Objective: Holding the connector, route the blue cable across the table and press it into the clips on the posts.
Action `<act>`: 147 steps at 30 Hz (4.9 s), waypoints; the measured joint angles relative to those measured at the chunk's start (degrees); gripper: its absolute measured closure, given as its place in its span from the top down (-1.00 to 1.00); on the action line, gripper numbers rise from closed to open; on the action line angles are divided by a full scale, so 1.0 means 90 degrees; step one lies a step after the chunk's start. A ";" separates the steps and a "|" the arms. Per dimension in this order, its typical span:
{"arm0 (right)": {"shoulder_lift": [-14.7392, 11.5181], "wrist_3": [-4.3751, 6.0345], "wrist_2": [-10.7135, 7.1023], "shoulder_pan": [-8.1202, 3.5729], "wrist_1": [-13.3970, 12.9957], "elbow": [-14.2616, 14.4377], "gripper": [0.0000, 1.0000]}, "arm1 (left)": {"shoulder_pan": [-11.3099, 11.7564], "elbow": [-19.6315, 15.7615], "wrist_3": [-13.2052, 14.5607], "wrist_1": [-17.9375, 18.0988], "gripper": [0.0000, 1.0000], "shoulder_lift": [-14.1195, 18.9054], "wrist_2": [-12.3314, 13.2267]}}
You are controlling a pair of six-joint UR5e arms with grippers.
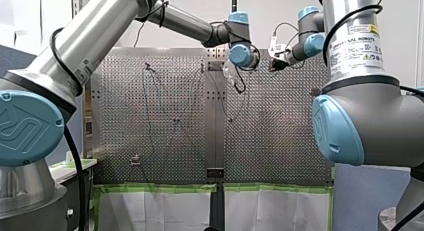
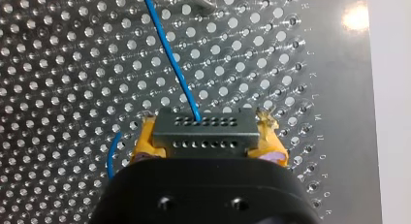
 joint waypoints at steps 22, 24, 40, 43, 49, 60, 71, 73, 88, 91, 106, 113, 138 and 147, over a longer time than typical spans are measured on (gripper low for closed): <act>0.0007 -0.0009 -0.0001 0.0075 0.0008 0.0006 -1.00 | 0.0095 -0.1486 0.0372 0.0381 1.00 0.1485 -0.1415; 0.0007 -0.0009 0.0000 0.0076 0.0009 0.0006 -1.00 | 0.0046 -0.1625 0.0318 0.0519 1.00 0.1626 -0.1461; 0.0018 -0.0017 0.0000 0.0100 0.0011 0.0006 -1.00 | -0.0074 -0.2673 -0.0219 0.1566 1.00 0.1832 -0.1591; 0.0017 -0.0019 0.0000 0.0105 0.0010 0.0006 -1.00 | -0.0076 -0.2879 -0.0115 0.1771 1.00 0.1825 -0.1640; 0.0022 -0.0020 0.0000 0.0112 0.0012 0.0006 -1.00 | -0.0076 -0.3235 0.0119 0.2127 1.00 0.1824 -0.1634; 0.0027 -0.0015 0.0005 0.0131 0.0010 0.0006 -1.00 | -0.0077 -0.3951 0.0223 0.2841 1.00 0.1825 -0.1626; 0.0029 -0.0019 0.0000 0.0144 0.0009 0.0008 -1.00 | -0.0078 -0.4740 0.0226 0.3631 1.00 0.1823 -0.1651; 0.0029 -0.0020 -0.0003 0.0145 0.0009 0.0007 -1.00 | -0.0078 -0.4866 0.0226 0.3758 1.00 0.1824 -0.1652; 0.0028 -0.0029 -0.0006 0.0219 0.0028 0.0007 -1.00 | -0.0078 -0.5835 0.0226 0.4727 1.00 0.1823 -0.1652; 0.0028 -0.0029 -0.0002 0.0229 0.0029 0.0007 -1.00 | -0.0078 -0.6001 0.0226 0.4891 1.00 0.1822 -0.1652; 0.0028 -0.0032 0.0024 0.0230 0.0033 0.0019 -1.00 | -0.0075 -0.7005 0.0226 0.5896 1.00 0.1822 -0.1652; 0.0028 -0.0099 0.0298 0.0184 0.0038 0.0017 -1.00 | -0.0076 -0.7435 0.0227 0.6328 1.00 0.1822 -0.1652; 0.0028 -0.0156 0.0498 0.0185 0.0039 0.0016 -1.00 | -0.0078 -0.8632 0.0226 0.6707 1.00 0.1822 -0.1642; 0.0028 -0.0156 0.0498 0.0185 0.0039 0.0016 -1.00 | -0.0078 -0.8634 0.0226 0.6707 1.00 0.1822 -0.1642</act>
